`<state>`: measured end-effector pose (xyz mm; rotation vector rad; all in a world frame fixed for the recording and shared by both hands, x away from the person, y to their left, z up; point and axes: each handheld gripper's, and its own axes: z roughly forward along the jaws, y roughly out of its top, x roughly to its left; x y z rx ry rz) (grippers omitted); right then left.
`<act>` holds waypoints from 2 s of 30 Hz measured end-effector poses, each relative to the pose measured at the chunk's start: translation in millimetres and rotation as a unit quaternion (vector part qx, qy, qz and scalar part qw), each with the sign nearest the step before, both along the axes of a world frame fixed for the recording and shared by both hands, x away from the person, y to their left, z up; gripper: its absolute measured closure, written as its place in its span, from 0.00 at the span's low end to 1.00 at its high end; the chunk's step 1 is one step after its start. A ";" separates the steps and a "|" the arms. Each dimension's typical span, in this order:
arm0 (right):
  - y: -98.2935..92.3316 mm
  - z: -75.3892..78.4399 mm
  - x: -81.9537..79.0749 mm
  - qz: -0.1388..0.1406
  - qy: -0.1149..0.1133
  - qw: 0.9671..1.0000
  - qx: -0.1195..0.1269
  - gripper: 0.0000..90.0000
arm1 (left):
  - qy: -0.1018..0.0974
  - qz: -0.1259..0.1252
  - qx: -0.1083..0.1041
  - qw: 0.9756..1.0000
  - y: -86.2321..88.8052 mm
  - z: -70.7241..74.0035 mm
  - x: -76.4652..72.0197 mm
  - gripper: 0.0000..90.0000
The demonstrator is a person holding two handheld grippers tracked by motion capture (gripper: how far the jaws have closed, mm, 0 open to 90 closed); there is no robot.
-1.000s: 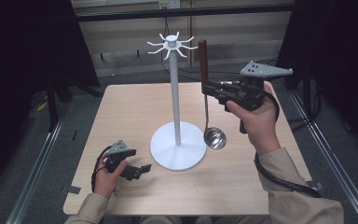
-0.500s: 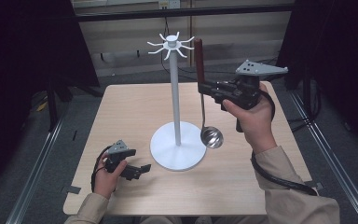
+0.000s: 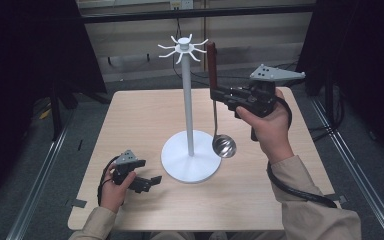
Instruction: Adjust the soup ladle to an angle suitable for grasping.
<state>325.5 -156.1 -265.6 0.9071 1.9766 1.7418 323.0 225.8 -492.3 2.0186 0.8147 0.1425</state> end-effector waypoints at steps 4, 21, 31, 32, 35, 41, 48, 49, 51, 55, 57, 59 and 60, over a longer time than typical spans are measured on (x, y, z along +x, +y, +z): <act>2.2 -0.1 1.5 0.001 0.000 1.000 0.004 0.83 | 0.000 0.001 -0.001 1.000 0.0 0.3 -0.4 0.02; 3.9 -2.4 9.2 0.019 -0.004 1.000 0.009 0.83 | -0.001 0.003 0.001 1.000 2.0 1.3 -0.5 0.02; 4.8 -3.0 1.9 0.020 -0.001 1.000 0.003 0.83 | -0.001 0.003 0.000 1.000 2.0 1.2 -1.3 0.02; 4.9 -2.8 2.1 0.020 -0.002 1.000 0.002 0.83 | -0.001 0.002 0.000 1.000 1.6 1.1 -1.4 0.02; 6.1 -1.6 3.1 0.018 -0.005 1.000 -0.003 0.83 | -0.002 0.002 0.002 1.000 1.1 0.9 -1.3 0.02; 11.9 -1.3 7.0 0.014 -0.007 1.000 -0.002 0.83 | 0.000 0.003 0.000 1.000 2.3 0.4 -0.7 0.02; 14.0 -3.3 6.8 0.020 -0.009 1.000 0.002 0.83 | 0.000 0.002 -0.001 1.000 2.2 0.6 -0.6 0.02; 13.9 -3.4 6.1 0.017 -0.008 1.000 0.002 0.83 | 0.000 0.003 -0.002 1.000 2.3 0.4 -0.5 0.02; 13.8 -2.7 6.3 0.017 -0.010 1.000 0.001 0.83 | 0.001 0.003 -0.001 1.000 2.4 0.3 -0.6 0.02; 14.6 -2.8 7.7 0.016 -0.008 1.000 -0.001 0.83 | 0.000 0.004 0.003 1.000 1.9 0.7 -0.6 0.02; 16.3 -3.2 8.0 0.019 -0.008 1.000 0.005 0.83 | 0.000 0.004 0.005 1.000 1.7 0.5 -0.4 0.02; 17.1 -5.0 8.2 0.021 -0.008 1.000 0.011 0.83 | 0.000 0.003 0.004 1.000 1.8 0.7 -0.4 0.02; 17.4 -6.7 8.5 0.022 -0.007 1.000 0.013 0.83 | 0.001 0.005 0.002 1.000 1.9 0.8 -0.5 0.02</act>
